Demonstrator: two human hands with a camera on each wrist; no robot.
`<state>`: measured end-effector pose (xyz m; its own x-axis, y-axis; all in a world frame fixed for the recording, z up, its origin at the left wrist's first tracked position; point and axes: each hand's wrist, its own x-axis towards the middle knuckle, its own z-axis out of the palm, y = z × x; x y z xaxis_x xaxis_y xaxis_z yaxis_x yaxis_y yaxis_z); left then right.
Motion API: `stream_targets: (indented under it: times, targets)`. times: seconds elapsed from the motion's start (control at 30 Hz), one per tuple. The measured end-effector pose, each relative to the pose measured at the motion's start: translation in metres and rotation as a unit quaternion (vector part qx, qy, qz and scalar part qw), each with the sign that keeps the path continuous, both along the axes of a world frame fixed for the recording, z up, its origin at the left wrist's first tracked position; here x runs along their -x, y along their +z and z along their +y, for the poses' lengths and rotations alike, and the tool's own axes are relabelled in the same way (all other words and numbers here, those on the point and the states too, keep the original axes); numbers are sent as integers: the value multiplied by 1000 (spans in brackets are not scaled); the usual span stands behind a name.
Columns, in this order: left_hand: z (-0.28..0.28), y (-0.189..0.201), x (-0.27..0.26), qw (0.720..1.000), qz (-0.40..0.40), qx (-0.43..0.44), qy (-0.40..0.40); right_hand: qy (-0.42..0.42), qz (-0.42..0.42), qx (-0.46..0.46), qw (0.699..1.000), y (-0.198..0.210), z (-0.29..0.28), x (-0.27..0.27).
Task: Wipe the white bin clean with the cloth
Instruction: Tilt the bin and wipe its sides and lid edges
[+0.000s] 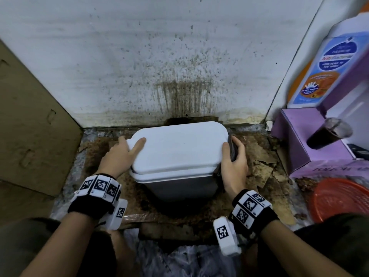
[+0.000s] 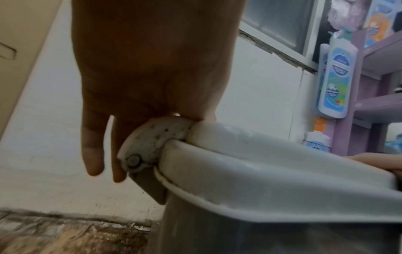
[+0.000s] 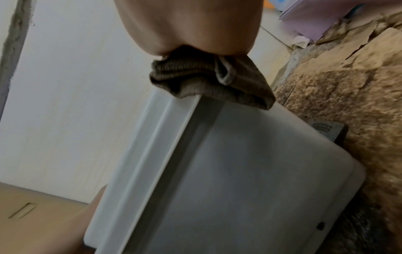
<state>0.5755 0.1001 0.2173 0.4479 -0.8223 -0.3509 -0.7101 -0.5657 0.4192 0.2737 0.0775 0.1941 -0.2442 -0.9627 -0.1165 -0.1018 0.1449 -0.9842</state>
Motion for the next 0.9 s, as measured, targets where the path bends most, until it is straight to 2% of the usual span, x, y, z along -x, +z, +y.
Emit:
stream_targets:
  times: [0.07, 0.13, 0.2, 0.37, 0.57, 0.73, 0.9]
  targets:
    - [3, -2, 6, 998, -52, 28, 0, 3, -10, -1, 1000, 4, -1, 1]
    - [9, 2, 19, 992, -89, 93, -13, 9, -20, 3, 1000, 7, 0, 0]
    - [15, 7, 33, 983, -91, 154, -47, 9, -24, 7, 1000, 8, 4, -3]
    - [17, 9, 74, 955, -143, 221, -137, 9, -28, 26, 999, 10, 13, -14]
    - [17, 19, 106, 946, -42, 266, -178, 66, -29, 83, 994, 21, 33, -40]
    - [17, 24, 109, 946, -37, 273, -174, 147, -53, 100, 983, 31, 41, -56]
    - [17, 23, 99, 948, -50, 266, -169, 168, -94, 96, 977, 33, 37, -63]
